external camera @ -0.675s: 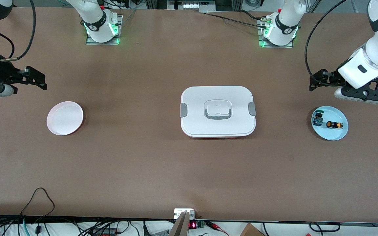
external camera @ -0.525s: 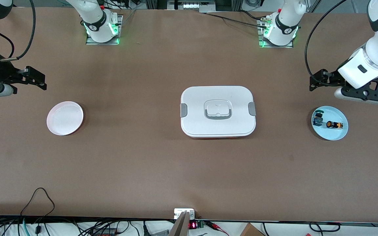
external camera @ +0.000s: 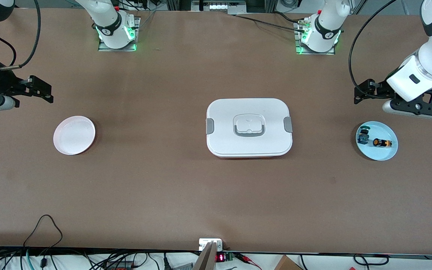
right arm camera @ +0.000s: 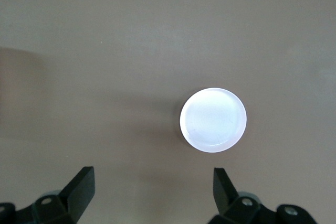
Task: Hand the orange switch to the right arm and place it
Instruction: 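Move the left gripper down toward the switches on the blue plate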
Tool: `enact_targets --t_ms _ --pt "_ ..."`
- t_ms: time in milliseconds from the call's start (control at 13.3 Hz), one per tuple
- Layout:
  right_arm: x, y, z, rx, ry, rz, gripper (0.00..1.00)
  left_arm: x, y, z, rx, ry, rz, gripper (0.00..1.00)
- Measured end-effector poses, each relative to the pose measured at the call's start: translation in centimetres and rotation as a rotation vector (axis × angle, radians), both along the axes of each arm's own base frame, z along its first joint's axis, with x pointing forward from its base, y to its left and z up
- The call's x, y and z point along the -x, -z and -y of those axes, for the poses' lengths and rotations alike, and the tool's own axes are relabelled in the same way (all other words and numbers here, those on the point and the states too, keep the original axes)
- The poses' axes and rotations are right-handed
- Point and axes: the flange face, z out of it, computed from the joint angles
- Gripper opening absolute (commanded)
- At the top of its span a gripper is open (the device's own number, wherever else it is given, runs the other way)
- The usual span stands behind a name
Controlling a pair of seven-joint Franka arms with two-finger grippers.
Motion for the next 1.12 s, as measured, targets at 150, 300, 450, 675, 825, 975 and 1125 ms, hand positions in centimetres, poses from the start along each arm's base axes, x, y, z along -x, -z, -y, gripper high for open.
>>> enact_targets --t_ms 150,300,450,675,825,975,1125 --pt "0.0 0.0 0.0 0.0 0.0 0.0 1.0 0.0 0.1 -0.1 -0.001 -0.001 -0.007 1.0" --pt "0.0 0.0 0.0 0.0 0.0 0.0 1.0 0.0 0.5 -0.1 -0.001 -0.001 -0.023 1.0" --pt "0.0 0.0 0.0 0.0 0.0 0.0 1.0 -0.3 0.9 -0.3 -0.001 -0.008 -0.039 1.0" --pt "0.0 0.0 0.0 0.0 0.0 0.0 1.0 -0.6 1.2 -0.9 -0.003 -0.018 -0.068 1.0" --pt "0.0 0.0 0.0 0.0 0.0 0.0 1.0 -0.2 2.1 -1.0 -0.008 -0.016 -0.135 1.0" --pt "0.0 0.0 0.0 0.0 0.0 0.0 1.0 -0.5 3.9 -1.5 -0.011 -0.024 -0.188 1.0" --pt "0.0 0.0 0.0 0.0 0.0 0.001 1.0 -1.4 6.1 -4.1 -0.008 -0.063 -0.227 1.0"
